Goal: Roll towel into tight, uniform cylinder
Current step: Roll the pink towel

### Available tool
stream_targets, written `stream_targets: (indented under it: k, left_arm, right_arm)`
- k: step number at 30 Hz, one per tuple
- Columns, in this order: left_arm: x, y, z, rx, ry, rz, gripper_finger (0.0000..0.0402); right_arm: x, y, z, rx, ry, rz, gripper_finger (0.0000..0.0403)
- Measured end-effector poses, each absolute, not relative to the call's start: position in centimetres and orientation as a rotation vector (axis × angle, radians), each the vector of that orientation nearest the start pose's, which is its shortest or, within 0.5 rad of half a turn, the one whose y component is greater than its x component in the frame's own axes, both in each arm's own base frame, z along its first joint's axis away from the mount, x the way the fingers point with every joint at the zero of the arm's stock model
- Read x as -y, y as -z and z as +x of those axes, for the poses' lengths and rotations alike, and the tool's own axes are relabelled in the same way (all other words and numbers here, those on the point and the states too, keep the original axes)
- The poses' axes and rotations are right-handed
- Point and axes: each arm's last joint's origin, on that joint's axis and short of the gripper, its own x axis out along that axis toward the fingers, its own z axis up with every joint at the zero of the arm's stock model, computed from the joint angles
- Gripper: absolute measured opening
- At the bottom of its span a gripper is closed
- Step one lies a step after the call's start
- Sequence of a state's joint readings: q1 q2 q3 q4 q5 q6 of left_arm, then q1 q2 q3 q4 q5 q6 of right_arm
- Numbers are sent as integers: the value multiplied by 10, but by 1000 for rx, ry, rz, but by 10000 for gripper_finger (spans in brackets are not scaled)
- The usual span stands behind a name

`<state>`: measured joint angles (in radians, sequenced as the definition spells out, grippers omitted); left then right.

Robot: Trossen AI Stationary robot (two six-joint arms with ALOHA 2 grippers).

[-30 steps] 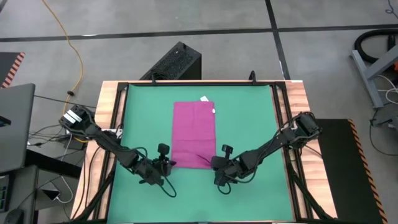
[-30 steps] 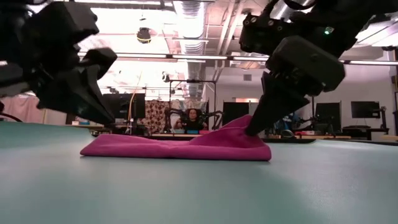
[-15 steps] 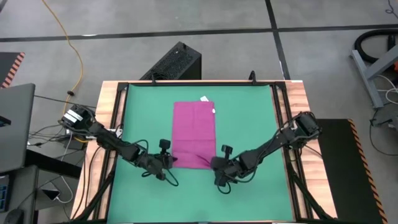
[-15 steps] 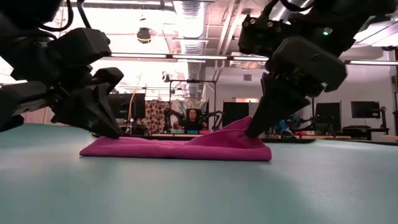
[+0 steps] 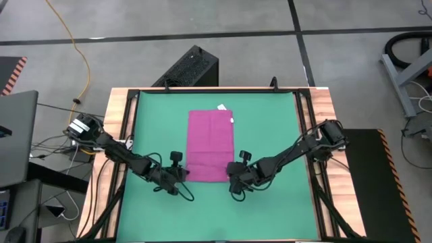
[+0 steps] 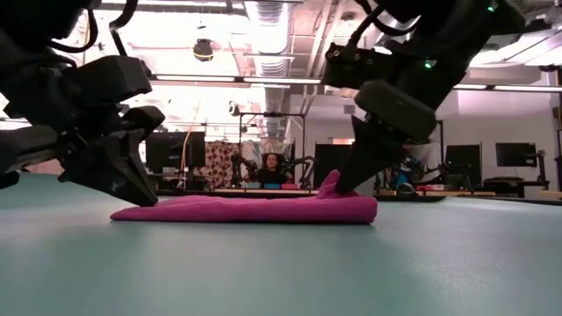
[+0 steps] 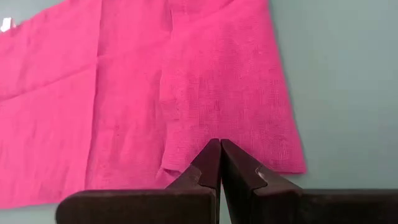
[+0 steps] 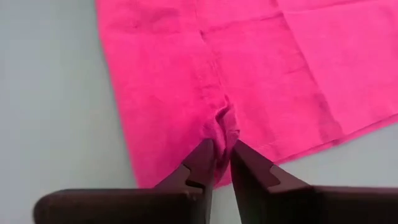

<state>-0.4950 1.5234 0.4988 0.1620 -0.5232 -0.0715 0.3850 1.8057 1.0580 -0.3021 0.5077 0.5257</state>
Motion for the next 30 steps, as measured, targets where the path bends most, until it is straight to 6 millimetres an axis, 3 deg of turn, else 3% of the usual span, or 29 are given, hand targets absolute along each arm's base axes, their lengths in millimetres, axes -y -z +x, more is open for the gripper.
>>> stream_targets:
  k: [11,18,25,30]
  left_arm:
    - [104,-117,223,-766,-60,334,0]
    - [104,-117,223,-766,-60,334,0]
    - [105,-118,223,-757,-53,344,0]
    - [111,-123,224,-683,-93,411,0]
  right_arm:
    - [-121,-160,324,-876,386,-107,165]
    - [-125,-165,322,-861,366,-228,187]
    - [-161,-185,323,-683,124,-347,187]
    - [-170,-168,320,-727,56,-380,196]
